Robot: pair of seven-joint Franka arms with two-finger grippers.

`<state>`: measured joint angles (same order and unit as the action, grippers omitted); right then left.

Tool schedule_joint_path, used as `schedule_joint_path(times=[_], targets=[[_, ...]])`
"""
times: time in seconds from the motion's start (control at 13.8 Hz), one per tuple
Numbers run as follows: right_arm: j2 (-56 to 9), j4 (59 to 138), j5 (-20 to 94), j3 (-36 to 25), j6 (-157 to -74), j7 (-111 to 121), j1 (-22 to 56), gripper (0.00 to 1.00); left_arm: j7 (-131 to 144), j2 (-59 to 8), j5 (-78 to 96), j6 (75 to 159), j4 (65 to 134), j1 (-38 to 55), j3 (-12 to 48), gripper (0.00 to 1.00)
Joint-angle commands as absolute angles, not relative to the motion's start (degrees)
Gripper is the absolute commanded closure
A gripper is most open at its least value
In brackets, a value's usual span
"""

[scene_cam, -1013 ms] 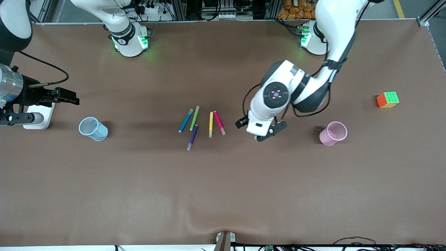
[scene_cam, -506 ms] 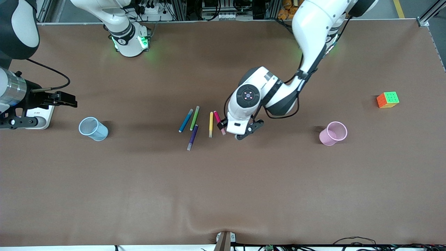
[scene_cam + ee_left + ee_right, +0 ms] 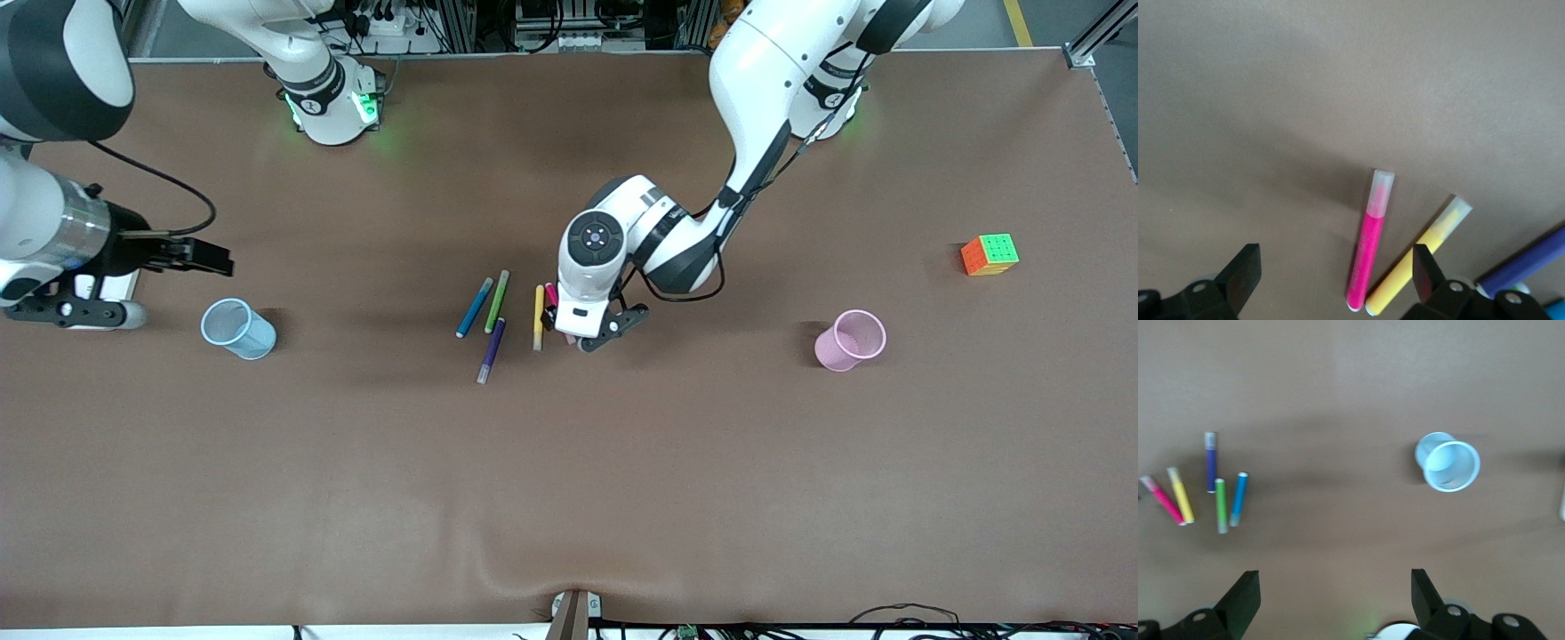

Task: Place pink and blue markers in matching cups
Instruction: 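Grasp the pink marker with the left gripper while the right gripper approaches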

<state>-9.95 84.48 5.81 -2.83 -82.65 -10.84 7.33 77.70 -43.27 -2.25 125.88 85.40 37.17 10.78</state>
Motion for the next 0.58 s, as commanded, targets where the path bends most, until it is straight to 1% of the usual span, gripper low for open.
schedule_joint_path(times=[0.0,0.22,0.51], targets=[[-11.5,83.4,8.2,-3.1,-83.1,-13.4,7.5,0.00,79.3,-46.1,-4.9,126.3,82.8,39.6,9.4,0.00],[-12.7,83.5,8.2,-3.1,-85.2,-17.3,9.9,0.00,81.0,-48.1,-4.9,128.2,81.7,42.2,6.4,0.00],[-13.4,86.0,8.3,-3.1,-87.6,-21.3,12.0,0.00,82.1,-49.7,-4.9,131.8,81.6,42.8,6.2,0.00]])
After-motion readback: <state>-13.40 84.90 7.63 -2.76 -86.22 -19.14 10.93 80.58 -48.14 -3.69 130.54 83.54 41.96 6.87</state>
